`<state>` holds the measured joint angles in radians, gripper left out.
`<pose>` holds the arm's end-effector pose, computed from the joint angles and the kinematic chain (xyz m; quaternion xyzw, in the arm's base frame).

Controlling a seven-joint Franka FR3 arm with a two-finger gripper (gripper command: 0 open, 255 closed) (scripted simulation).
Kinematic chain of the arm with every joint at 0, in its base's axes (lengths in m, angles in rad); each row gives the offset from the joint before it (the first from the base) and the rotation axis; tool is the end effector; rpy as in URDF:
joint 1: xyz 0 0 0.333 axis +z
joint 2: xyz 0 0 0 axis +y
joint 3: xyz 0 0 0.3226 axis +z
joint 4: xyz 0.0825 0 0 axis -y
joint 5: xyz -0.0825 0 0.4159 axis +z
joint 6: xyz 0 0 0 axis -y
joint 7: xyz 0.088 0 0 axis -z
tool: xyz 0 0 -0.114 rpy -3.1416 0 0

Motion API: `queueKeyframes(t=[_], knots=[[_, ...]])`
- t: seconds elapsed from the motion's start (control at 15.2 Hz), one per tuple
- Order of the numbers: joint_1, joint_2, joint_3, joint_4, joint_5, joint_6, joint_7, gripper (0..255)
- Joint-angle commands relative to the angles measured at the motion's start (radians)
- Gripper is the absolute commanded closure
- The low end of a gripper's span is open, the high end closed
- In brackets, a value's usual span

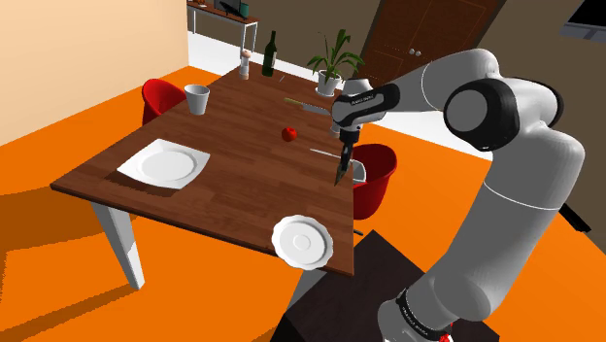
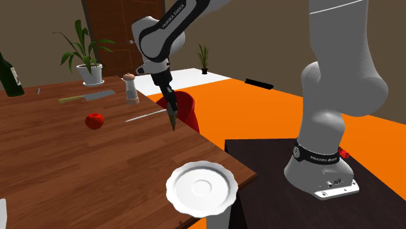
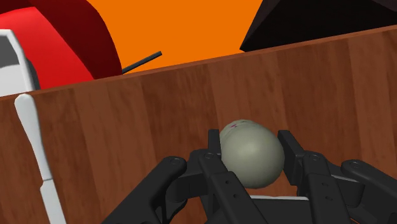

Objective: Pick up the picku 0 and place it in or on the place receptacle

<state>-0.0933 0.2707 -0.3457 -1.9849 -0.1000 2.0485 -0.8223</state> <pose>0.5456 -0.2581 0.3031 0.9675 0.2168 -0.1294 0.0140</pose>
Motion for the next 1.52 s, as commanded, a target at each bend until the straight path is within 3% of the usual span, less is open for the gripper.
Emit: queueKeyframes(t=[0.0,0.99,1.45], knots=[[0.001,-0.013,-0.001,0.004,-0.004,-0.017,0.000,255],[0.011,-0.099,-0.007,0.098,-0.025,-0.192,-0.007,255],[0.096,-0.294,0.055,-0.097,-0.062,-0.208,0.155,255]])
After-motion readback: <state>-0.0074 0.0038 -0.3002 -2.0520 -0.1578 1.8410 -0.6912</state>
